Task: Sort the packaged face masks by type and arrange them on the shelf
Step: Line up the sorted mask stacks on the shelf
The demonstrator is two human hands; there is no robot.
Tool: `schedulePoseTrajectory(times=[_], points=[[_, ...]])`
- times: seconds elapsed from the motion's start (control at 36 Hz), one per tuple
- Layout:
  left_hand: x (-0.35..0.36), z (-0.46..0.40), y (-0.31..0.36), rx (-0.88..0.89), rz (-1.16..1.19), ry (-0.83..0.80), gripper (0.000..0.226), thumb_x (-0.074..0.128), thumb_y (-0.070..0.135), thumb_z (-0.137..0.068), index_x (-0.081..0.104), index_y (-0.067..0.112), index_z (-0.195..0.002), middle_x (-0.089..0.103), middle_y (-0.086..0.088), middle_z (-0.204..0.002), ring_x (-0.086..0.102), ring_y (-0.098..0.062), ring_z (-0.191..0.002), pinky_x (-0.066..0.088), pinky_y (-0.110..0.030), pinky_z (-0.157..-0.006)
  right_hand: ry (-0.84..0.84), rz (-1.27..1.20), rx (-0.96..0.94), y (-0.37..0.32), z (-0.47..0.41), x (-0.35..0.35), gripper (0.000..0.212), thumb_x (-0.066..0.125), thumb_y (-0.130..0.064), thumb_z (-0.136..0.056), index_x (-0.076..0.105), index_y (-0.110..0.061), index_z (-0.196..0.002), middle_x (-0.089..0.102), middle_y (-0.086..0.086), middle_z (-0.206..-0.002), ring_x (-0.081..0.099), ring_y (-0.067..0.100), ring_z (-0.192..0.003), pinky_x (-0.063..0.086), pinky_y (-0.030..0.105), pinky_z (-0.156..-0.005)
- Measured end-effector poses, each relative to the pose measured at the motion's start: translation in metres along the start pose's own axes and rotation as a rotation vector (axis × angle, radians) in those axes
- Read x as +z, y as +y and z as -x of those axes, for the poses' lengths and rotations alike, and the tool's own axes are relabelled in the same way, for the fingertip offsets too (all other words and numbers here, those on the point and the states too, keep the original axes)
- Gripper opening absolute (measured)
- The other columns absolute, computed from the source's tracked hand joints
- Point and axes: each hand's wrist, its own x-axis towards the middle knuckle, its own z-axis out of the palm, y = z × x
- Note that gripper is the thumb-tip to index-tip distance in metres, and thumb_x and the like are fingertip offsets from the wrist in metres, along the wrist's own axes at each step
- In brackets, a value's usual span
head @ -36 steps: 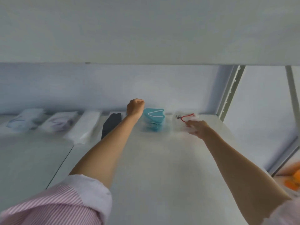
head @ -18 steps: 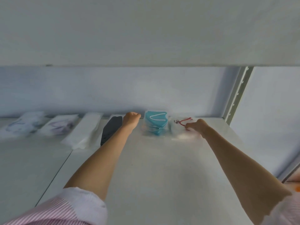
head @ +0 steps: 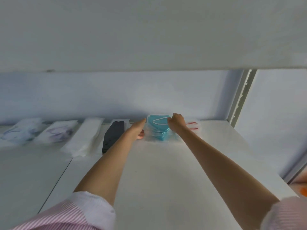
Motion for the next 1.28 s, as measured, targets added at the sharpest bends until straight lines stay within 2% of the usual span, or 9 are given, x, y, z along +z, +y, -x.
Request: schedulePoseTrajectory(times=[0.14,0.5,0.58,0.69,0.81,0.97,1.11,1.19,1.28], points=[[-0.004,0.002,-0.002,-0.012,0.064,-0.022,0.054,0.044,0.049,-0.098,0.049,0.004,-0.129,0.054,-0.016,-0.113,0.056,-0.028,-0.098,0.05,-0.041,-0.093,-0.095,-0.001,0.063,-0.013,0.003,0.004,0.034,0.036,-0.011,-0.098,0.054,0.006,-0.121,0.055,0.024,-0.123,0.052,0.037,-0.116,0.043,0.038,-0.092],[0.001,0.019,0.005,0.019,-0.002,-0.104,0.044,0.044,0.051,-0.097,0.057,0.013,-0.113,0.062,-0.007,-0.106,0.059,-0.023,-0.098,0.05,-0.037,-0.091,-0.231,0.091,0.113,-0.028,0.014,0.008,0.033,0.041,-0.006,-0.099,0.052,0.004,-0.128,0.055,0.017,-0.129,0.054,0.027,-0.113,0.04,0.027,-0.098],[0.001,0.023,0.005,0.017,-0.002,-0.11,0.037,0.04,0.048,-0.099,0.054,0.016,-0.109,0.06,-0.005,-0.104,0.057,-0.021,-0.101,0.048,-0.037,-0.098,-0.213,0.039,0.168,-0.023,0.02,0.01,0.027,0.039,-0.005,-0.099,0.056,0.003,-0.119,0.055,0.016,-0.104,0.044,0.023,-0.094,0.038,0.026,-0.084],[-0.002,0.03,0.007,0.014,-0.007,-0.105,0.03,0.041,0.042,-0.099,0.055,0.016,-0.094,0.057,-0.001,-0.089,0.056,-0.021,-0.097,0.047,-0.038,-0.1,-0.196,-0.08,0.213,-0.016,0.016,0.017,0.026,0.036,-0.007,-0.099,0.046,-0.006,-0.075,0.033,0.002,-0.068,0.04,0.023,-0.092,0.033,0.027,-0.077],[-0.01,0.03,0.005,0.006,-0.015,-0.088,0.035,0.035,0.043,-0.101,0.053,0.014,-0.109,0.059,-0.003,-0.094,0.057,-0.022,-0.097,0.05,-0.038,-0.096,-0.202,-0.32,0.196,-0.014,0.014,0.023,0.035,0.031,-0.01,-0.099,0.03,-0.021,-0.066,0.032,-0.002,-0.072,0.037,0.022,-0.094,0.035,0.034,-0.082],[-0.027,0.027,0.002,0.006,-0.013,-0.073,0.05,0.027,0.049,-0.103,0.053,0.012,-0.123,0.061,-0.011,-0.112,0.058,-0.025,-0.103,0.048,-0.041,-0.097,-0.16,-0.373,0.241,-0.023,0.011,0.033,0.028,0.03,-0.005,-0.096,0.037,-0.011,-0.069,0.036,0.005,-0.071,0.039,0.018,-0.068,0.034,0.032,-0.074],[-0.035,0.031,0.005,0.036,-0.044,-0.039,0.053,0.025,0.047,-0.104,0.048,0.009,-0.132,0.057,-0.013,-0.114,0.055,-0.026,-0.101,0.045,-0.04,-0.098,-0.219,-0.506,0.219,-0.021,0.009,0.036,0.036,0.031,-0.015,-0.1,0.047,0.002,-0.128,0.04,0.003,-0.077,0.039,0.014,-0.067,0.036,0.033,-0.077],[-0.039,0.03,0.013,0.084,-0.187,0.056,0.061,0.024,0.048,-0.103,0.044,0.003,-0.138,0.054,-0.015,-0.128,0.054,-0.03,-0.115,0.042,-0.039,-0.102,-0.15,-0.485,0.202,-0.017,0.005,0.027,0.03,0.032,-0.02,-0.098,0.052,-0.007,-0.115,0.047,0.007,-0.098,0.044,0.022,-0.089,0.039,0.034,-0.084],[-0.037,0.037,0.032,0.222,-0.38,0.184,0.061,0.026,0.042,-0.104,0.05,-0.008,-0.131,0.049,-0.027,-0.138,0.048,-0.038,-0.127,0.039,-0.039,-0.102,-0.011,-0.371,0.06,-0.005,-0.006,-0.001,0.018,0.036,-0.016,-0.095,0.053,-0.015,-0.091,0.047,0.009,-0.093,0.042,0.021,-0.088,0.034,0.029,-0.078]])
